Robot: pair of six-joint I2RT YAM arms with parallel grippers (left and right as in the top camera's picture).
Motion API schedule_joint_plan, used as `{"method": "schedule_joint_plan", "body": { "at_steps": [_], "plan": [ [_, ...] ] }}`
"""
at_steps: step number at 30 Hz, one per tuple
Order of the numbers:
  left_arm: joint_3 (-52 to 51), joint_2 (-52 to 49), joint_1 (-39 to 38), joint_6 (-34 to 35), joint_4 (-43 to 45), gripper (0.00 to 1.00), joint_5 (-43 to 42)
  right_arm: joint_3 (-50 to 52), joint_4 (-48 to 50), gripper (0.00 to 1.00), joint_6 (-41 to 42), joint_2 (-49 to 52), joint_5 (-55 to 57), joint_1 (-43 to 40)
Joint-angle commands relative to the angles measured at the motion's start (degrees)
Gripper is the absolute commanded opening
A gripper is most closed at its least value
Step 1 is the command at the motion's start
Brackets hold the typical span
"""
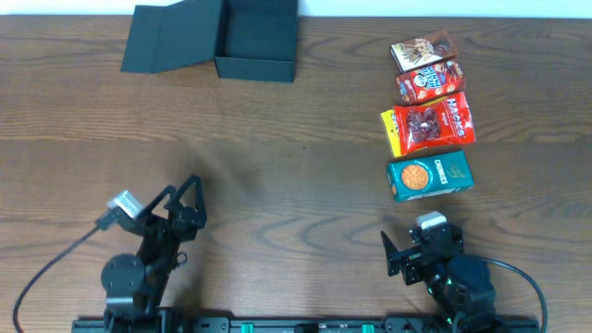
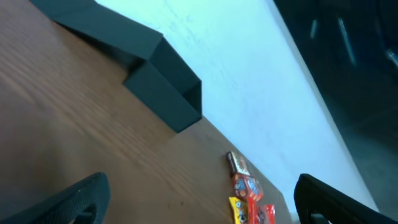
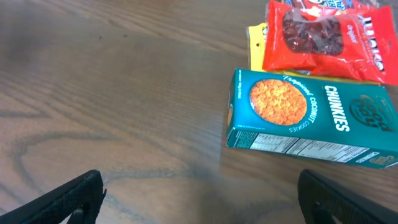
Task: Pack container
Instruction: 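Reach the left gripper up to the black box lid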
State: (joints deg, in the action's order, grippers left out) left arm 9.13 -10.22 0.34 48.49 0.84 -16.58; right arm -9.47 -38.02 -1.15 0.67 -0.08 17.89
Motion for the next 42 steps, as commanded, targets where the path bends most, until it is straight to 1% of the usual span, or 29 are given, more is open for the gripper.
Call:
{"method": "schedule_joint_plan", "body": {
  "at_steps": [1, 3, 6, 8, 10, 12, 15, 19, 22, 23, 28, 30, 33, 38, 42],
  "plan": [
    [2.6, -11.5, 0.3, 2.3, 3.3, 0.96, -0.9, 0.6, -0.1, 0.99, -1.0, -0.3, -0.2, -0.2],
    [6.6, -19.9, 0.3, 2.0, 4.0, 0.98, -0.9, 0.6, -0.1, 0.99, -1.0, -0.3, -0.2, -0.2],
    [15.4, -32.3, -0.7, -0.2, 4.0, 0.99, -0.9, 0.6, -0.1, 0.99, -1.0, -0.3, -0.2, -0.2],
    [22.4, -40.5, -1.7, -1.1, 2.9, 0.96, -0.8, 0.6, -0.1, 0.99, -1.0, -0.3, -0.2, -0.2],
    [31.0, -49.8, -3.0, -1.1, -0.2, 0.96, -0.8, 0.6, -0.1, 0.99, -1.0, -0.3, -0.2, -0.2],
    [41.5, -60.5, -4.4, -0.7, -5.6, 0.96, -0.8, 0.6, -0.1, 0.99, -1.0, -0.3, -0.2, -0.2],
    [54.7, -73.1, -6.1, -0.5, -11.4, 1.0, -0.3, 0.6, -0.1, 0.99, -1.0, -0.3, -0.2, -0.2],
    [69.7, -86.3, -7.8, 3.6, -18.7, 1.0, 2.0, 0.6, -0.1, 0.99, -1.0, -0.3, -0.2, -0.2],
    [81.8, -96.7, -8.6, 10.0, -26.0, 1.0, 2.0, 0.6, -0.1, 0.99, -1.0, -0.3, -0.2, -0.2],
    [86.4, -100.8, -8.8, 11.8, -28.5, 0.93, 2.0, 0.6, -0.1, 0.99, -1.0, -0.3, -0.2, -0.2],
    [102.7, -115.3, -9.4, 18.2, -34.6, 0.9, 1.7, 0.6, -0.1, 0.99, -1.0, -0.3, -0.2, -0.2],
    [106.7, -119.4, -9.4, 20.0, -36.5, 0.9, 1.0, 0.6, -0.1, 0.99, -1.0, -0.3, -0.2, -0.2],
    [111.1, -124.6, -9.4, 21.6, -37.1, 0.87, -1.9, 0.6, -0.1, 0.99, -1.0, -0.3, -0.2, -0.2],
    [112.0, -127.9, -9.2, 24.2, -37.0, 0.84, -2.1, 0.6, -0.1, 0.99, -1.0, -0.3, -0.2, -0.2],
    [112.0, -129.2, -8.6, 25.1, -36.7, 0.75, -2.1, 0.6, -0.1, 0.99, -1.0, -0.3, -0.2, -0.2]
  ]
}}
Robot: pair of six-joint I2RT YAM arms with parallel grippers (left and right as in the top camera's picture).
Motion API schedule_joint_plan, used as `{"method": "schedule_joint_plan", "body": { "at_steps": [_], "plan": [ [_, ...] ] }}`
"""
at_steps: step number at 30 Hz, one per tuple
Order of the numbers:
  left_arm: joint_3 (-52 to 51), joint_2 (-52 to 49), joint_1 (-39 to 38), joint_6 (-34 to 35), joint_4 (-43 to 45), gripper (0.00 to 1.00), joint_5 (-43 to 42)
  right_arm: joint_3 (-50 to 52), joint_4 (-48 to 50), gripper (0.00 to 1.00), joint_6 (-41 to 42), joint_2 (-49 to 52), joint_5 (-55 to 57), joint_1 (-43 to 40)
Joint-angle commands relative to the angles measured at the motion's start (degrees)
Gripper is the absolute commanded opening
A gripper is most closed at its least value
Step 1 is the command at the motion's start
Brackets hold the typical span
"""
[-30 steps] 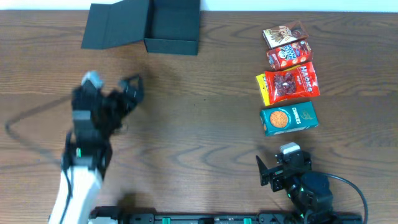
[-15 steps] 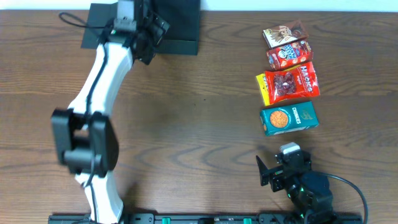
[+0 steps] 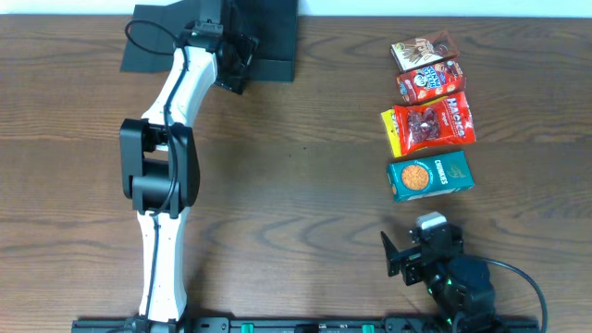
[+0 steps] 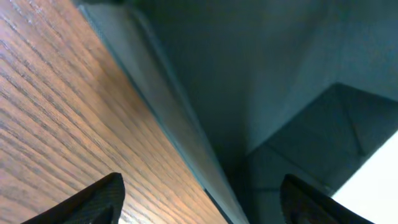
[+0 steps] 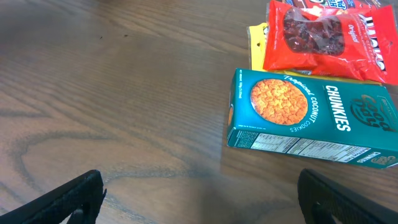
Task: Pack container
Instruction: 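Reach the left gripper up to the black box lid, then push the black box lid open backward with the left gripper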
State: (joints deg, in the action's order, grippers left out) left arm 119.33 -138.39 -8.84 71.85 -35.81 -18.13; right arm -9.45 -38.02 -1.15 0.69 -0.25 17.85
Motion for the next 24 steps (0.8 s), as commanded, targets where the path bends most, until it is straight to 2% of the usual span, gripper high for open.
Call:
{"method": "schedule_joint_plan", "body": {
  "at_steps": [1, 3, 4, 6, 13, 17, 24],
  "plan": [
    [1.8, -1.4, 0.9, 2.0, 0.1, 0.72, -0.5, 0.5, -0.1, 0.99, -1.0, -0.4, 0.0, -0.2],
    [1.8, -1.7, 1.3, 2.3, 0.4, 0.65, -0.6, 0.5, -0.1, 0.99, -1.0, -0.4, 0.0, -0.2],
    [1.8, -1.7, 1.6, 2.3, 0.3, 0.56, -0.6, 0.5, -0.1, 0.99, -1.0, -0.4, 0.0, -0.2],
    [1.8, -1.7, 1.9, 2.3, -0.1, 0.45, -0.9, 0.5, -0.1, 0.99, -1.0, -0.4, 0.0, -0.2],
    [2.1, -1.6, 2.1, -0.9, -5.0, 0.24, -3.4, 0.5, -0.1, 0.99, -1.0, -0.4, 0.0, -0.2],
    [2.6, -1.2, 2.1, -4.3, -12.2, 0.06, -6.7, 0.5, -0.1, 0.99, -1.0, -0.4, 0.0, -0.2],
    [2.7, 0.6, 1.4, -12.8, -24.4, 0.06, -8.0, 0.5, -0.1, 0.99, -1.0, -0.4, 0.0, -0.2]
  ]
}}
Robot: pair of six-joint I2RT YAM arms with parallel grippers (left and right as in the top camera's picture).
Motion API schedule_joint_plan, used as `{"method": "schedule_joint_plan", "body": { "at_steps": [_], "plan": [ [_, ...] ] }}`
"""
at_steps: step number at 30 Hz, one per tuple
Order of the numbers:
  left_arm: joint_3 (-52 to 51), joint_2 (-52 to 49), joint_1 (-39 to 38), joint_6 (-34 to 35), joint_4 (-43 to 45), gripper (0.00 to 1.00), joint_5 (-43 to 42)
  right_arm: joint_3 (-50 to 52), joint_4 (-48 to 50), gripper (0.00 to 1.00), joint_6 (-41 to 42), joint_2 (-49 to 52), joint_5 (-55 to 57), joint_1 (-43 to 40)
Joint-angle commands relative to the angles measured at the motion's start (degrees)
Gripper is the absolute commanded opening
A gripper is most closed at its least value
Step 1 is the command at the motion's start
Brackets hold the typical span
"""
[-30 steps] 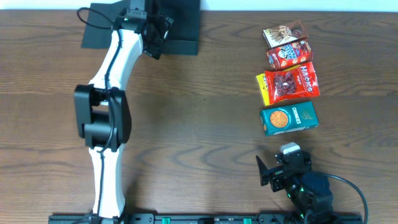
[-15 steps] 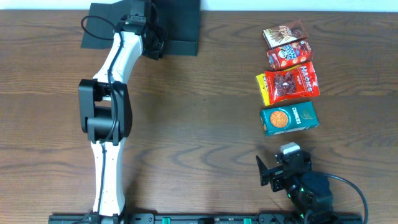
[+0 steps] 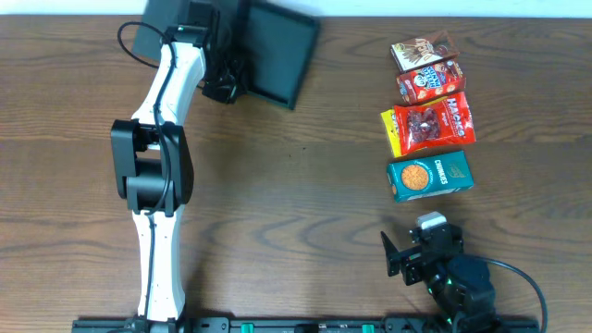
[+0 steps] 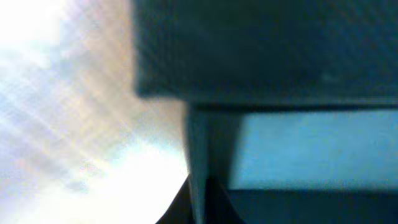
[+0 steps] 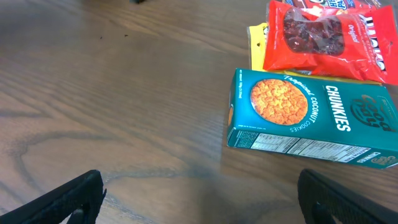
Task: Pack container
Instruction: 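Push the black box lid open backward with the left gripper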
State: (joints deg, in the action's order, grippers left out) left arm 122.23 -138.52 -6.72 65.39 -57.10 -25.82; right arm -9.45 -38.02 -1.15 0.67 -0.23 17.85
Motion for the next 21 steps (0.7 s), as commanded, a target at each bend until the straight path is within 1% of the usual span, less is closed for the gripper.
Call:
{"method": "schedule_joint_plan", "body": {
  "at_steps": [1, 6, 11, 12, 17, 19, 21],
  "plan": [
    [-0.2, 1.2, -0.9, -8.2, -5.0, 0.06, 0.0, 0.5, -0.1, 0.99, -1.0, -0.3, 0.0, -0.2],
    [-0.2, 3.8, -2.1, -16.9, -13.4, 0.06, 5.0, 0.5, -0.1, 0.99, -1.0, -0.3, 0.0, -0.2],
    [-0.2, 7.4, -4.4, -29.6, -20.2, 0.05, 14.3, 0.5, -0.1, 0.99, -1.0, -0.3, 0.0, -0.2],
    [-0.2, 7.8, -4.8, -31.4, -21.0, 0.06, 15.8, 0.5, -0.1, 0.99, -1.0, -0.3, 0.0, -0.2],
    [-0.2, 8.5, -9.4, -46.4, -22.9, 0.06, 25.2, 0.5, -0.1, 0.99, -1.0, -0.3, 0.0, -0.2],
    [-0.2, 8.5, -11.3, -49.8, -22.5, 0.06, 28.4, 0.5, -0.1, 0.99, -1.0, -0.3, 0.0, -0.2],
    [-0.3, 8.5, -12.4, -52.3, -22.1, 0.06, 29.8, 0.5, -0.1, 0.99, -1.0, -0.3, 0.0, -0.2]
  ]
}}
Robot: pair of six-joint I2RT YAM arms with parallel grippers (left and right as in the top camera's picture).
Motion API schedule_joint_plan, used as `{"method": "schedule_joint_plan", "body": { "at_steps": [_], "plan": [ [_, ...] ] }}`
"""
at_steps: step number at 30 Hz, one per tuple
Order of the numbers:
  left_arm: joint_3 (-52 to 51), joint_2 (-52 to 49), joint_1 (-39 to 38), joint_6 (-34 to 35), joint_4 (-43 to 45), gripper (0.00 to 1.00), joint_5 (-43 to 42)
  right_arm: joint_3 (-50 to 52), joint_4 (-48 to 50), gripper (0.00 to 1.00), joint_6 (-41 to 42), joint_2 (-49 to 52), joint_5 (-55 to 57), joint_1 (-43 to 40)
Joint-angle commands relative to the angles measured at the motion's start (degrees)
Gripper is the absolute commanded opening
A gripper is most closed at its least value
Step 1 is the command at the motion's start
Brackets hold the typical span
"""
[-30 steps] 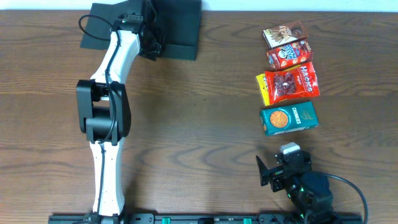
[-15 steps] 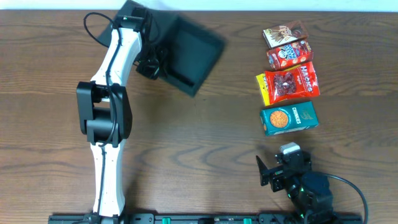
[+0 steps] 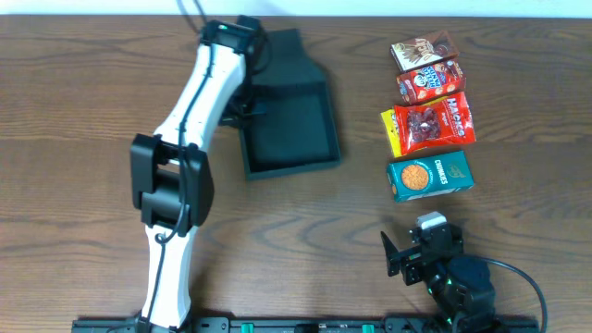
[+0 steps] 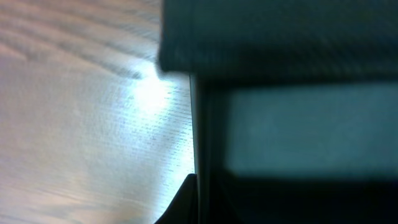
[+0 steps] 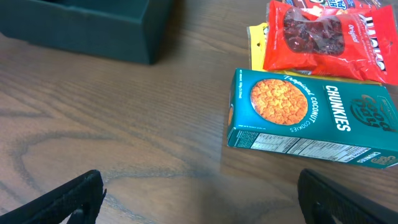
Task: Pack container
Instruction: 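Push the black box lid open backward with the left gripper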
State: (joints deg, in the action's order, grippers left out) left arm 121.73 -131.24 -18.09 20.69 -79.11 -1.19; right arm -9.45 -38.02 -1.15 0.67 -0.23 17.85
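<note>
The black open container lies near the middle of the table, its flat lid trailing behind it toward the far edge. My left gripper is shut on the container's left wall. In the left wrist view that dark wall fills the frame, with one of my fingers beside it. The snacks lie in a column at the right: a teal cookie box, a red bag, a red box and a brown box. My right gripper rests open at the front right, short of the cookie box.
A yellow packet sticks out from under the red bag. My left arm stretches across the left half of the table from the front edge. The container's corner shows at the top left of the right wrist view.
The container has moved from the table's far edge to the middle and turned, still in my left gripper. It now shows in the right wrist view. The right arm has not moved.
Both arms rested at the front, with the open container at the far left. Then my left gripper was open at the container's wall. Then it was shut on that wall, the container shifted and tilted. Now the container sits mid-table beside the snacks.
</note>
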Motion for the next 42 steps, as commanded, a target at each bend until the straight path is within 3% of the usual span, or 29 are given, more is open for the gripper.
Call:
{"method": "schedule_joint_plan", "body": {
  "at_steps": [1, 10, 17, 21, 24, 31, 32, 35, 42],
  "plan": [
    [0.2, 1.2, -1.3, -8.1, -0.1, 0.06, 5.4, 0.5, -0.1, 0.99, -1.0, -0.3, 0.0, -0.2],
    [-4.8, 1.2, -1.2, -9.9, 2.2, 0.06, 5.4, 0.5, -0.1, 0.99, -1.0, -0.3, 0.0, -0.2],
    [-8.2, 1.2, -1.2, -10.4, 5.2, 0.06, 0.6, 0.5, -0.1, 0.99, -1.0, -0.3, 0.0, -0.2],
    [-8.2, 1.2, -1.2, -10.3, 5.4, 0.17, -1.8, 0.5, -0.1, 0.99, -1.0, -0.3, 0.0, -0.2],
    [-8.2, 1.2, -1.2, -7.8, 5.5, 0.09, -2.2, 0.5, -0.1, 0.99, -1.0, -0.3, 0.0, -0.2],
    [-8.2, 1.2, -1.1, -3.9, 5.5, 0.06, -3.3, 0.5, -0.1, 0.99, -1.0, -0.3, 0.0, -0.2],
    [-8.2, 1.2, -1.1, -3.9, 5.5, 0.09, -3.3, 0.5, -0.1, 0.99, -1.0, -0.3, 0.0, -0.2],
    [-8.2, 1.2, -1.0, -3.9, 5.6, 0.45, -3.2, 0.5, -0.1, 0.99, -1.0, -0.3, 0.0, -0.2],
    [-7.1, 1.2, 0.3, -3.9, 6.3, 0.59, -1.2, 0.5, -0.1, 0.99, -1.0, -0.3, 0.0, -0.2]
  ]
}}
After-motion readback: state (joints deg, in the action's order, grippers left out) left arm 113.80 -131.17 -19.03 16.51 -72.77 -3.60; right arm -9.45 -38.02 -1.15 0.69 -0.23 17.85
